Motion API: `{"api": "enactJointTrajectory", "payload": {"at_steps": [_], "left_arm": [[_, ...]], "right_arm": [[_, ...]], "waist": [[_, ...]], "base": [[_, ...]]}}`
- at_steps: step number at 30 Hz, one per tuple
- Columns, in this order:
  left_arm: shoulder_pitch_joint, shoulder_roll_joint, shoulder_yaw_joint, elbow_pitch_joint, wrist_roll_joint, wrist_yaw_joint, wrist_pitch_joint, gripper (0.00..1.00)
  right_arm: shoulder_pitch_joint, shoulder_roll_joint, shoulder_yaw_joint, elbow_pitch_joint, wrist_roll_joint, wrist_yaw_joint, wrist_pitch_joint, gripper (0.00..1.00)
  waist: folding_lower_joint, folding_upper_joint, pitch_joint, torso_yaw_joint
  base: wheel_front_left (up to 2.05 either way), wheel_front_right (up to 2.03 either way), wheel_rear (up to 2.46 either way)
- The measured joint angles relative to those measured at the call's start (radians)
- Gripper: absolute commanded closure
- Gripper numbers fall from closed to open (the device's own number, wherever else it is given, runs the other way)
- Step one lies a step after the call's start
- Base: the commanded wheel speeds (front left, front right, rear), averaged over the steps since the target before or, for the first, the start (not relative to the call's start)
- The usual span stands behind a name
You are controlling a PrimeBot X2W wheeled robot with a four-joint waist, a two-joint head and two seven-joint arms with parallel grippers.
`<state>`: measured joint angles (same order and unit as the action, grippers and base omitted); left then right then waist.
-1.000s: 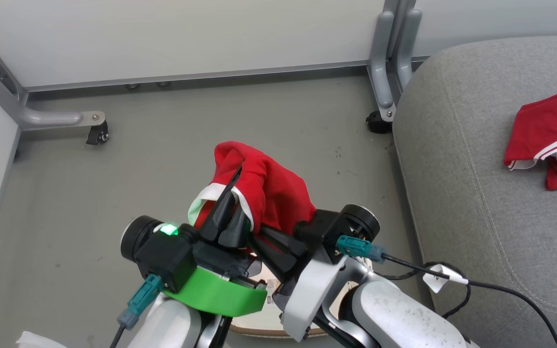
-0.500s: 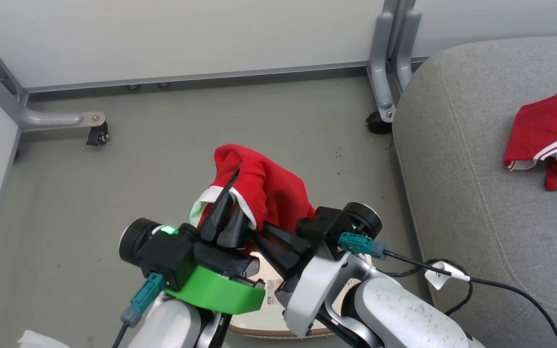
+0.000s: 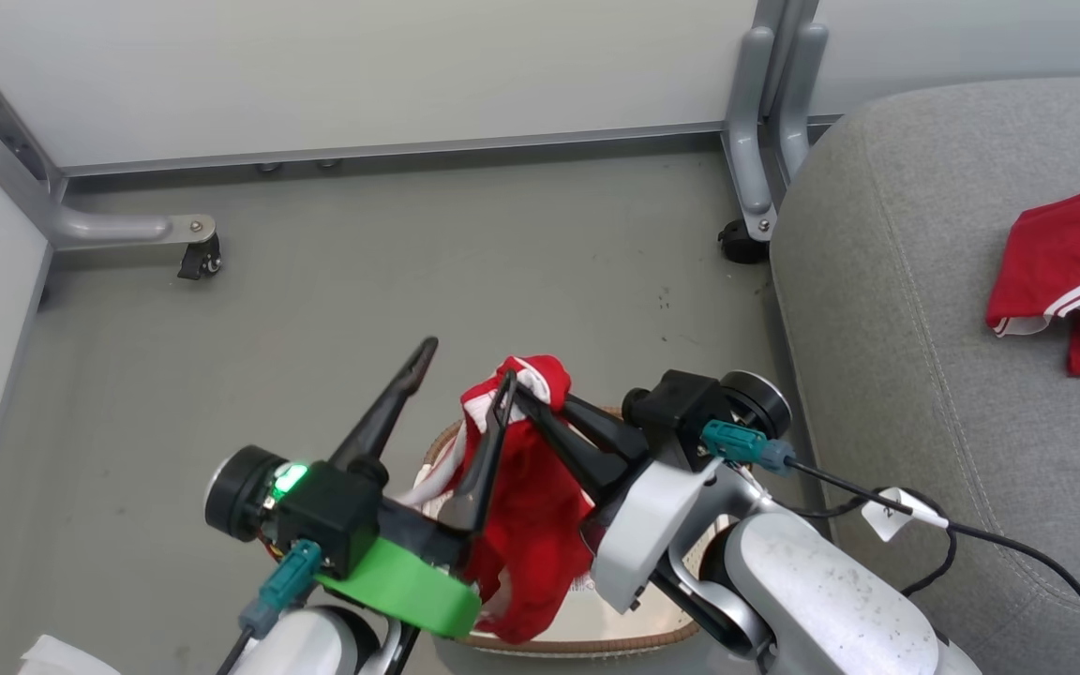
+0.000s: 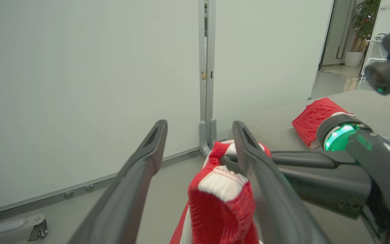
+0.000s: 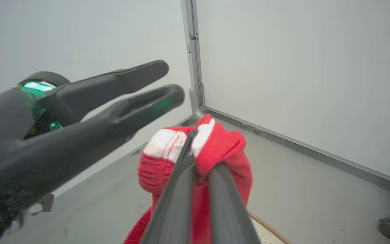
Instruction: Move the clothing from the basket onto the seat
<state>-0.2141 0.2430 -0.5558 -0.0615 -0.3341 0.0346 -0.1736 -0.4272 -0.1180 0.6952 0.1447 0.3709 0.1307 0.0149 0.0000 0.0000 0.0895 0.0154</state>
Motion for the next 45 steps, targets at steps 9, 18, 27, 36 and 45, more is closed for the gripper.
{"api": "enactJointTrajectory", "payload": {"at_steps": [9,18,27,36,45], "left_arm": [[0.066,0.056,-0.083,-0.031,0.010,-0.049,0.084,0.00],[0.101,0.082,-0.108,-0.036,0.005,-0.053,0.120,0.00],[0.101,0.104,-0.109,-0.036,0.007,-0.048,0.133,0.00],[0.085,0.125,-0.095,-0.046,0.017,-0.039,0.139,0.00],[0.058,0.132,-0.115,-0.065,0.024,-0.053,0.155,0.00]], "right_arm": [[0.018,-0.007,-0.014,0.034,-0.005,0.000,-0.012,1.00],[0.027,-0.005,-0.029,0.060,-0.003,0.000,-0.029,1.00],[0.025,0.010,-0.037,0.089,-0.003,0.000,-0.066,1.00],[0.008,0.016,-0.076,0.093,-0.005,0.000,-0.115,1.00],[0.014,0.022,-0.153,0.092,-0.006,0.000,-0.157,1.00]], "waist": [[0.0000,0.0000,-0.003,0.010],[0.0000,0.0000,-0.003,0.014],[0.0000,0.0000,0.011,-0.025],[0.0000,0.0000,0.050,-0.137],[0.0000,0.0000,0.094,-0.306]], "base": [[0.00,0.00,0.00],[0.00,0.00,0.00],[0.00,0.00,0.00],[0.00,0.00,0.00],[0.00,0.00,0.00]]}}
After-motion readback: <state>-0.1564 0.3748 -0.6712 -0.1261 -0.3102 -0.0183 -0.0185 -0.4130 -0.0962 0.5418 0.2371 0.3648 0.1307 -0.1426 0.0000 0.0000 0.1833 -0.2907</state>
